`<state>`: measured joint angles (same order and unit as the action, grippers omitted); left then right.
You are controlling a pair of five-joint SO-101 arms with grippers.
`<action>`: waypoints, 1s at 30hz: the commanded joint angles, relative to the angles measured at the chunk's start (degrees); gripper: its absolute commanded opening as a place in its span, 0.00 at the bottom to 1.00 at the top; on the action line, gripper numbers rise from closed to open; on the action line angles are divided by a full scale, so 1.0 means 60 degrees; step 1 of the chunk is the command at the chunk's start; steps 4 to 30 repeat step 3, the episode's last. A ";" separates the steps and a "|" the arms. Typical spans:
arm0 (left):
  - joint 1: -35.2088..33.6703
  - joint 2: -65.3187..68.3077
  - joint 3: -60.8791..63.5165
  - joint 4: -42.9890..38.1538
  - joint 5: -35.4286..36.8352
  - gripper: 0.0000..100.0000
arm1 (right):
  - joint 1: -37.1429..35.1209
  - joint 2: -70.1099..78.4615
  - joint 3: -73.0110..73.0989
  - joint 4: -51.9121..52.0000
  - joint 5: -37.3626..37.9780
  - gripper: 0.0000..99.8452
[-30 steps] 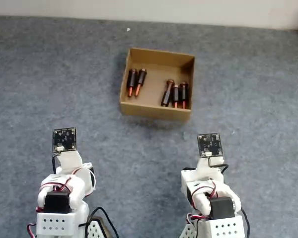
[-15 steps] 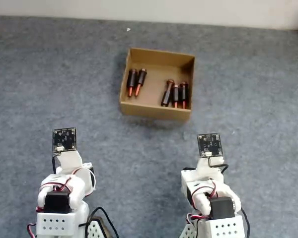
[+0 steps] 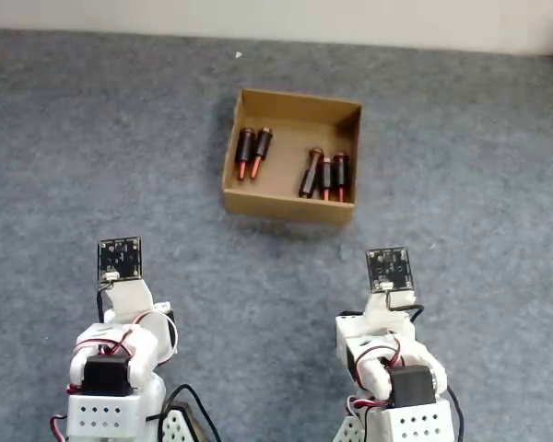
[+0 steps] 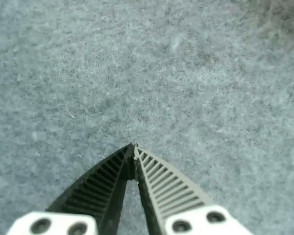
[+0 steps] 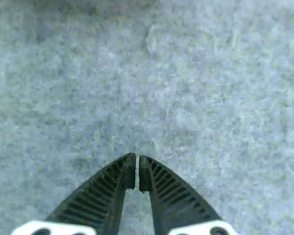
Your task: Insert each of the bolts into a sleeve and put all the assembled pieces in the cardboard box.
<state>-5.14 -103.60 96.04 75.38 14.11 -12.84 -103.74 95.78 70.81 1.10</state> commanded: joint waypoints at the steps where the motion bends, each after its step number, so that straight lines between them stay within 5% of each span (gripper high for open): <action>1: -0.0081 -0.0037 0.0198 0.0073 -0.0117 0.01 | 0.0125 -0.0110 0.1004 0.0081 -0.0059 0.01; 30: -0.0081 -0.0037 0.0198 0.0073 -0.0117 0.01 | 0.0125 -0.0110 0.1004 0.0081 -0.0059 0.01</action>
